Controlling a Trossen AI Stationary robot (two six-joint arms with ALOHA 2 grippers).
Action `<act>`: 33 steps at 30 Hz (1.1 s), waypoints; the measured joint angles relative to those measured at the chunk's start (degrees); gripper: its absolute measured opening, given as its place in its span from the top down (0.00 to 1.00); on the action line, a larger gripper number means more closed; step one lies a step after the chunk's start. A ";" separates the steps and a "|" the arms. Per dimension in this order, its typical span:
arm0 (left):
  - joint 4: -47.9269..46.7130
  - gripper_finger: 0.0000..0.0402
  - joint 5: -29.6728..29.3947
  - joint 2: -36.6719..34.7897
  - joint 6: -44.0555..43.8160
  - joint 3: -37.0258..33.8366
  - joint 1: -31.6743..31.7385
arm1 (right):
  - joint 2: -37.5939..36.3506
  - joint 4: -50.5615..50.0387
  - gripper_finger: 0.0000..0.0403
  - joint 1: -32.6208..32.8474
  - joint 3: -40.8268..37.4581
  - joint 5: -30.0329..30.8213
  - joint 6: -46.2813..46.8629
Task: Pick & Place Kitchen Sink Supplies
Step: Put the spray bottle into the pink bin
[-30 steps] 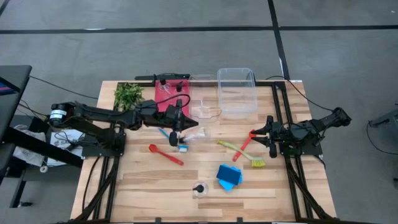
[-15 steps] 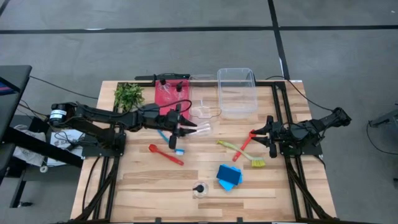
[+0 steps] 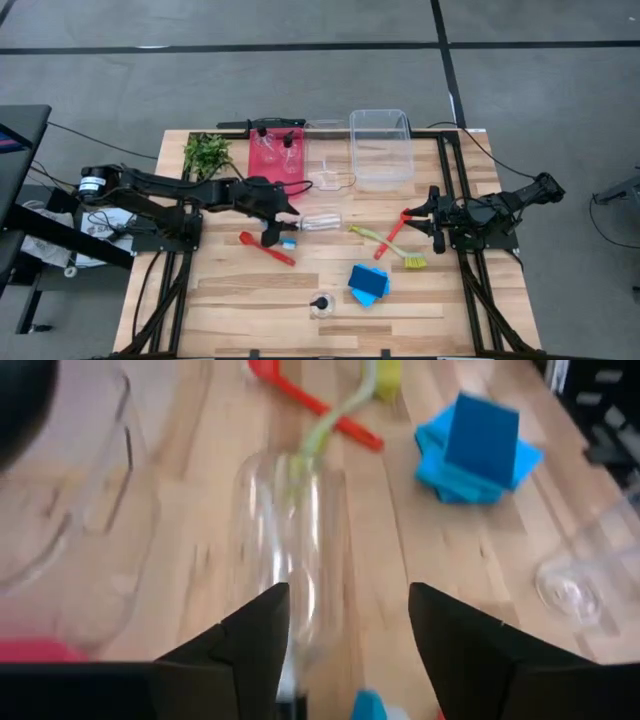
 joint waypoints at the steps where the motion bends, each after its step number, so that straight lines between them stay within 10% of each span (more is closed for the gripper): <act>1: -1.38 0.48 -0.14 -0.54 -0.02 0.00 -0.21 | 0.00 0.00 0.70 0.01 0.00 0.01 0.00; 33: -8.75 0.48 -2.69 10.71 0.89 4.04 -4.31 | 0.00 -0.01 0.70 0.01 0.00 -0.01 0.00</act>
